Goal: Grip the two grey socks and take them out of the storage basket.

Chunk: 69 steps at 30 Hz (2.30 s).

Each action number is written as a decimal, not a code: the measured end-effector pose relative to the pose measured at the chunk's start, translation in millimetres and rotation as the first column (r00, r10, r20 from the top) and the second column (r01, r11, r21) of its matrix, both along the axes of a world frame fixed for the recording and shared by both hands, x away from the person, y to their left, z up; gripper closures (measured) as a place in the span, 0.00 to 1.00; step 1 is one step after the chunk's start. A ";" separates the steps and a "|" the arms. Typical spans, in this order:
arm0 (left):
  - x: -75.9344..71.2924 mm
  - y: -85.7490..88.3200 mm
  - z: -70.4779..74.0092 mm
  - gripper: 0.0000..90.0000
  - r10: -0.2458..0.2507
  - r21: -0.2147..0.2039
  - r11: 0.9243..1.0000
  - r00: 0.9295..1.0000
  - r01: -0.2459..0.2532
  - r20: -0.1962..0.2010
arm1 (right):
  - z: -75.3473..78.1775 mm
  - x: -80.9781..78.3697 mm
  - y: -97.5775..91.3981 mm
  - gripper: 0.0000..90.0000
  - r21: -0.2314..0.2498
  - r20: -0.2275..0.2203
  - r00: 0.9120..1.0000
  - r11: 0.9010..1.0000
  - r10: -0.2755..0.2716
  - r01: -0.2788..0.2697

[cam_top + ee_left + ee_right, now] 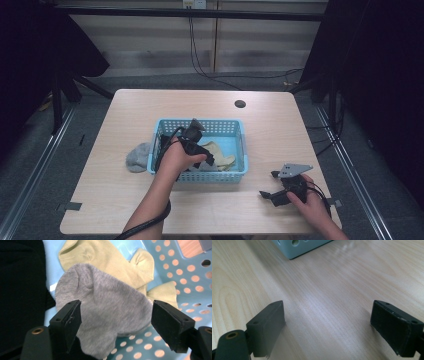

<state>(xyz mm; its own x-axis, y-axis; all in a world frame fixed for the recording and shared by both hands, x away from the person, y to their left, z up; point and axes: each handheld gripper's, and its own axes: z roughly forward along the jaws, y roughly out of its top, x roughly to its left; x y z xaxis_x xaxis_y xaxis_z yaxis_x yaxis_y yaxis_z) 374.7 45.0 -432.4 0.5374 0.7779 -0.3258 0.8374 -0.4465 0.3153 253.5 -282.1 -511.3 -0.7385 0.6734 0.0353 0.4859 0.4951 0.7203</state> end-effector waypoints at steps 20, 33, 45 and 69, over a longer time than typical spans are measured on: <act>1.8 2.1 -12.2 0.76 -0.015 0.045 0.999 1.000 0.016 -0.022 | 0.0 0.1 -0.2 0.13 -0.002 0.001 1.000 1.000 0.003 -0.003; 5.1 21.6 13.4 0.91 -0.009 0.066 0.998 1.000 0.011 -0.029 | 0.0 0.1 0.0 0.13 0.000 0.001 1.000 1.000 0.001 -0.001; 8.7 40.5 26.2 0.91 0.017 0.081 0.997 1.000 -0.015 -0.026 | -0.1 0.3 -0.1 0.13 0.000 0.003 1.000 1.000 0.002 -0.002; 19.4 61.6 67.4 0.90 0.051 0.107 0.993 0.999 -0.051 -0.002 | 0.0 0.2 -0.1 0.13 0.000 0.002 1.000 1.000 0.001 -0.001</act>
